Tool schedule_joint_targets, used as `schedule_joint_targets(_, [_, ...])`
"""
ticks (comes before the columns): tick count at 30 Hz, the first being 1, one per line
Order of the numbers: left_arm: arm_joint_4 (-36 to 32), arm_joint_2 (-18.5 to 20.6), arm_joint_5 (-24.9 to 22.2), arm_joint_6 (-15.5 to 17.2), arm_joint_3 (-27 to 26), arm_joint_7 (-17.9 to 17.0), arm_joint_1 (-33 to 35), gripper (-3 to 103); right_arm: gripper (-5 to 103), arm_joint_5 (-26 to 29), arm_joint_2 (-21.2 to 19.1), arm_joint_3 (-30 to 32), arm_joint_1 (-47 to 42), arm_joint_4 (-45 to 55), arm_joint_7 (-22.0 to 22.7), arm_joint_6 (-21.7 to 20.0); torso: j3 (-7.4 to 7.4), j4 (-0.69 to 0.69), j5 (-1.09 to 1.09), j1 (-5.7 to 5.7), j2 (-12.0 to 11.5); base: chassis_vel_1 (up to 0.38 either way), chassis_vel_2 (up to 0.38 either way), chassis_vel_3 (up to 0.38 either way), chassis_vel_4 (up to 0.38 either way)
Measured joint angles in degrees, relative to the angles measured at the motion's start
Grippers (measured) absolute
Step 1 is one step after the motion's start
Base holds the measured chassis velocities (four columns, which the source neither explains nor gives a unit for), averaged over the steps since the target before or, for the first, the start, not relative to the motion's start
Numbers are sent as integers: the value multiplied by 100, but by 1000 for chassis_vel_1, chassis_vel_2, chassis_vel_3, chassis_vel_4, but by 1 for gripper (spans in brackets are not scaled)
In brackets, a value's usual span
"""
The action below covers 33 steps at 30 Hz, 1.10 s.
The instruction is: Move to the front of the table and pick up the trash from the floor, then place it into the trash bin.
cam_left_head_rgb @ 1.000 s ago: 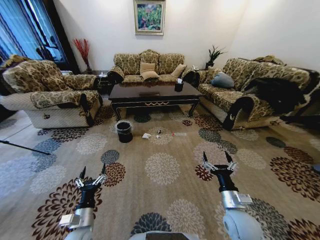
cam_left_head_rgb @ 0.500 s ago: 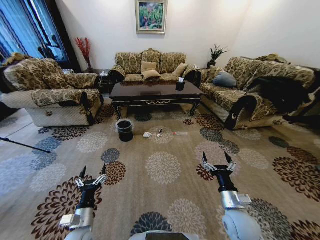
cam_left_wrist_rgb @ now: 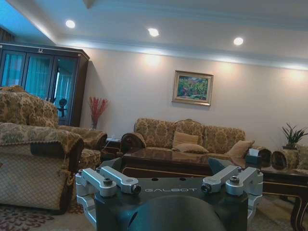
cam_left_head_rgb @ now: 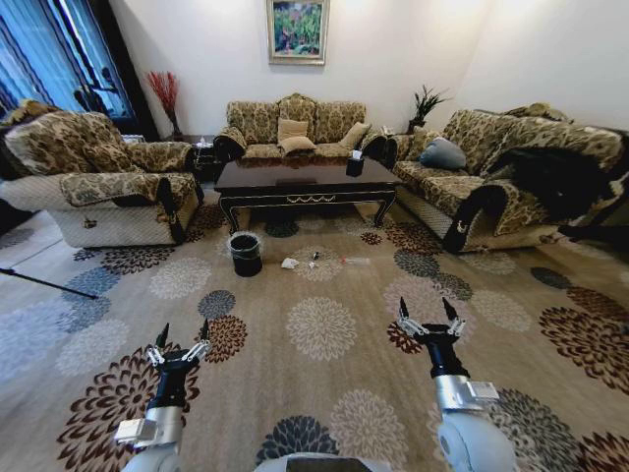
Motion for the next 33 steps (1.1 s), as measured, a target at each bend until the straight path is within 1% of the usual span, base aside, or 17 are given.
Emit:
schedule_joint_targets(2, [-23, -2, -5, 5, 6, 0, 6, 100, 100, 2, 9, -1, -1, 4, 6, -2, -11, 0, 0, -8, -18, 0, 0, 0, 0])
schedule_joint_targets(5, [-108, -12, -10, 26, 24, 0, 16, 100, 100, -2, 23, -1, -5, 24, 30, -7, -73, 0, 0, -48, -122, 0, 0, 0, 0])
schedule_joint_targets(7, [-110, -13, -10, 28, 24, 0, 17, 100, 100, -2, 23, 0, -6, 26, 31, -7, -82, 0, 1, -54, -137, 0, 0, 0, 0])
schedule_joint_targets(9, [-101, -21, -7, 24, 24, -1, 28, 100, 100, -9, 16, 16, -7, 28, 44, -7, -130, 0, 0, -89, -220, 0, 0, 0, 0])
schedule_joint_targets(10, [-101, -21, -7, 24, 24, -1, 28, 100, 100, -9, 16, 16, -7, 28, 44, -7, -130, 0, 0, -89, -220, 0, 0, 0, 0])
schedule_joint_targets(20, [-4, -29, -20, -43, -24, -8, 53, 100, 100, -75, 27, 21, -12, -3, 78, 7, -282, 0, 0, -196, -480, 0, 0, 0, 0])
schedule_joint_targets(27, [-66, -35, 27, -43, -39, -14, 87, 100, 100, -380, 12, 101, -26, -32, 73, 147, -371, 0, 0, -257, -630, 0, 0, 0, 0])
schedule_joint_targets(33, [-197, -19, 229, 137, -140, -15, 91, 100, 100, -722, 9, 173, -24, -23, 54, 265, -453, 0, 1, -322, -775, 0, 0, 0, 0])
